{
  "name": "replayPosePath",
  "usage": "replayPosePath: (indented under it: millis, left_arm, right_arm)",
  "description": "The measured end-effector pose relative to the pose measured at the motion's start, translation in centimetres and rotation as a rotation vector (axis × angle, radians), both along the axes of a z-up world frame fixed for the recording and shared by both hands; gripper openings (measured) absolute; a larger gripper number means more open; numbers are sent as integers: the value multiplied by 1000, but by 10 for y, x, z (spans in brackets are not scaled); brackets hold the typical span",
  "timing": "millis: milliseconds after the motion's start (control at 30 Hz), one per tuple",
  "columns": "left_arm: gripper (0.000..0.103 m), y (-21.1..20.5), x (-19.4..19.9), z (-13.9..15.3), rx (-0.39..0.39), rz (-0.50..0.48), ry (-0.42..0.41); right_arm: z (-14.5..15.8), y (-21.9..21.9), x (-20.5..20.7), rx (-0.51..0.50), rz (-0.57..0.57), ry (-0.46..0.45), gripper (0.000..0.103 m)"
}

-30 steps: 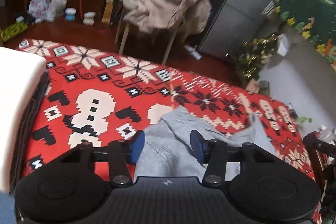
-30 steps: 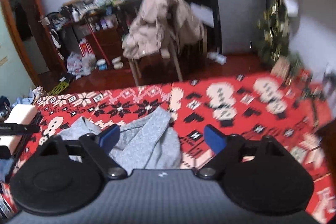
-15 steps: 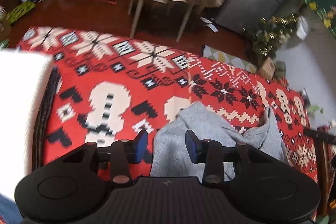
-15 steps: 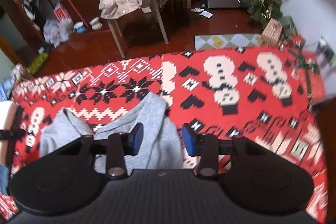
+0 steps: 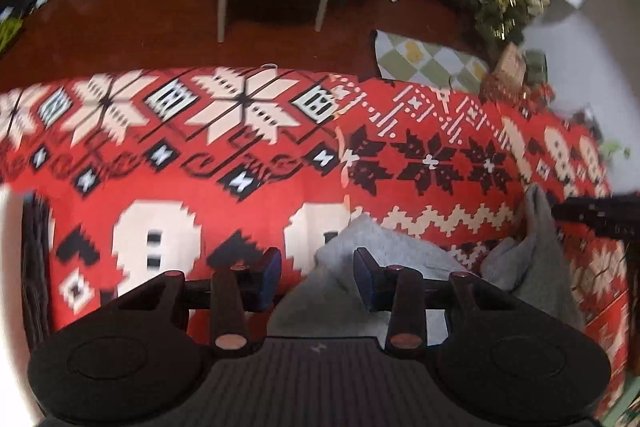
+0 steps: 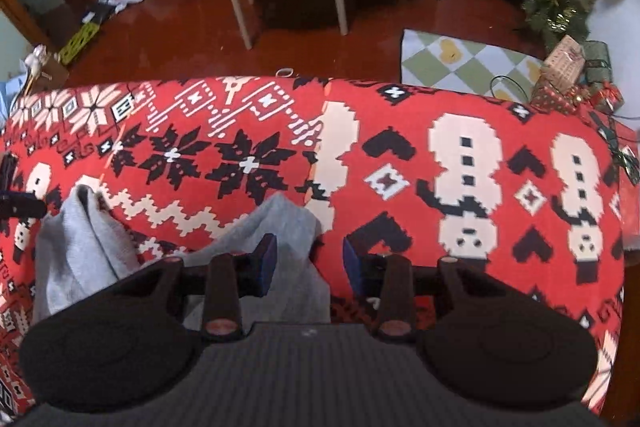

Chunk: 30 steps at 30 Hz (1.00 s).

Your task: Fold clothes

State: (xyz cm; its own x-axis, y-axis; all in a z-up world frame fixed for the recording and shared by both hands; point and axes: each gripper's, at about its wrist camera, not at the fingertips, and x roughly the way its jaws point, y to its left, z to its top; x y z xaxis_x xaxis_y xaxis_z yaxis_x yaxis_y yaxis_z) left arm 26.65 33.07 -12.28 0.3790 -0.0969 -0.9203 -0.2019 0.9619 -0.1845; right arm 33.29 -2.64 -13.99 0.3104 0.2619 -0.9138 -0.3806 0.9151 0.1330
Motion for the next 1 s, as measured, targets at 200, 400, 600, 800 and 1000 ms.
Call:
replayPosePath:
  millis: [200,400,600,800,1000]
  left_arm:
    - [39,-11,25,-17,1,-120,58]
    - [41,-21,31,-30,16,-177,89]
    - [41,-39,35,-30,100,-254,102]
    - [11,-46,34,-24,93,-205,99]
    - [10,-36,50,12,117,-145,-19]
  right_arm:
    - [-15,20,15,-71,107,9,40]
    - [-29,37,21,-114,241,1,40]
    - [-33,47,26,-94,268,26,39]
    - [-27,53,18,-77,197,32,9]
    - [8,39,20,5,44,-29,8]
